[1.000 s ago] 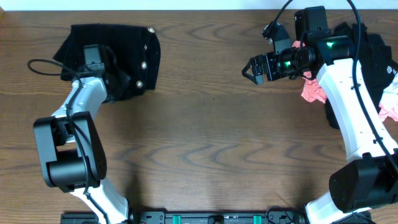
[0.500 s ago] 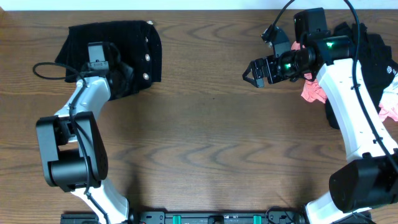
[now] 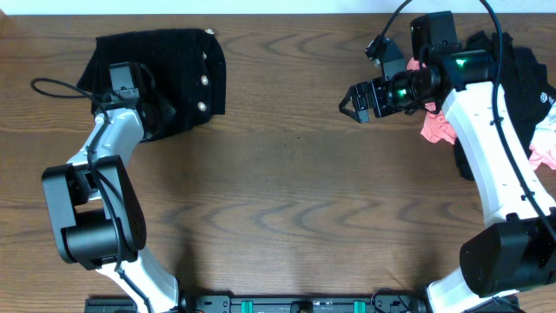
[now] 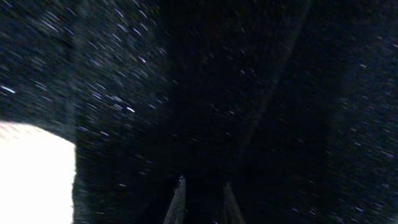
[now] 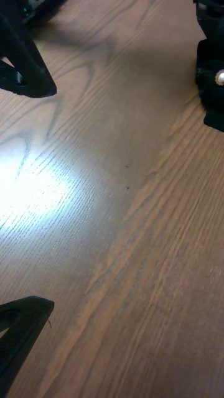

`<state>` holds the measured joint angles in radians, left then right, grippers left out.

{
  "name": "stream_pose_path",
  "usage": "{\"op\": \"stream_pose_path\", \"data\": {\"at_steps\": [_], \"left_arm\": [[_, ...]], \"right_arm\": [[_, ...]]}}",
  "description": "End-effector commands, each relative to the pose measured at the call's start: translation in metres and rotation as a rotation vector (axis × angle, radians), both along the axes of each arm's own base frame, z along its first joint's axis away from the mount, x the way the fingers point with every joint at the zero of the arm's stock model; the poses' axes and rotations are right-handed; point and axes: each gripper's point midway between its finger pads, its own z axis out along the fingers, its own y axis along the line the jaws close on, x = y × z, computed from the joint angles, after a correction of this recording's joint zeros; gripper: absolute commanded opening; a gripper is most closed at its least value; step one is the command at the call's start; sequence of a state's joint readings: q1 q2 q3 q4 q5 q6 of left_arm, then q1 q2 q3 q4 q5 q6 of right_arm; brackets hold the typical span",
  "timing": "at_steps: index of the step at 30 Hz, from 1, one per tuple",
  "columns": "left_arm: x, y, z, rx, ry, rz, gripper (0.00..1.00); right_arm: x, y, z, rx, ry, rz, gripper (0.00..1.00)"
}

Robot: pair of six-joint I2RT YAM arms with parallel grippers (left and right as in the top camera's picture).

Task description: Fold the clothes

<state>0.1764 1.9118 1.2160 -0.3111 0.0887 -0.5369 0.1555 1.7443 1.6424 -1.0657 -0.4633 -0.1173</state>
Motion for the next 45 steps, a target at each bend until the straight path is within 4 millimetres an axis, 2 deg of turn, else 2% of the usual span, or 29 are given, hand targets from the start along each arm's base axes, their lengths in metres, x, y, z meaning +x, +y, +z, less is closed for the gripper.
{"op": "stream_pose_path", "data": {"at_steps": [1,7,16,19,25,34,38,39,41,45], "left_arm": [[-0.012,0.021,-0.012,0.130,0.063,-0.017,0.23],[-0.013,0.025,-0.027,0.181,0.099,-0.088,0.23],[-0.023,0.023,-0.077,0.195,0.203,-0.186,0.23],[-0.023,0.024,-0.080,0.217,0.213,-0.242,0.23],[-0.031,0.048,-0.078,0.299,0.257,-0.202,0.23],[-0.036,0.050,-0.079,0.292,0.275,-0.198,0.23],[-0.043,0.049,-0.068,0.287,0.290,-0.199,0.24],[-0.043,0.049,-0.061,0.290,0.283,-0.198,0.26],[-0.039,0.050,-0.042,0.301,0.247,-0.192,0.31],[-0.033,0.051,0.013,0.333,0.144,-0.173,0.53]], "right_arm": [[-0.004,0.010,-0.004,0.008,0.009,0.039,0.99],[-0.005,0.013,-0.004,0.008,0.009,0.047,0.99],[-0.006,0.013,-0.004,0.008,0.010,0.047,0.99],[-0.006,0.013,-0.004,0.008,0.010,0.047,0.99],[-0.005,0.013,-0.003,0.008,0.008,0.047,0.99],[-0.003,0.014,-0.003,0.010,-0.001,0.047,0.99],[-0.004,0.014,-0.003,0.007,-0.005,0.054,0.99],[-0.003,0.014,-0.002,0.008,-0.009,0.054,0.99],[0.000,0.014,-0.001,0.010,-0.021,0.055,0.99],[0.005,0.013,0.013,0.015,-0.053,0.049,0.99]]}}
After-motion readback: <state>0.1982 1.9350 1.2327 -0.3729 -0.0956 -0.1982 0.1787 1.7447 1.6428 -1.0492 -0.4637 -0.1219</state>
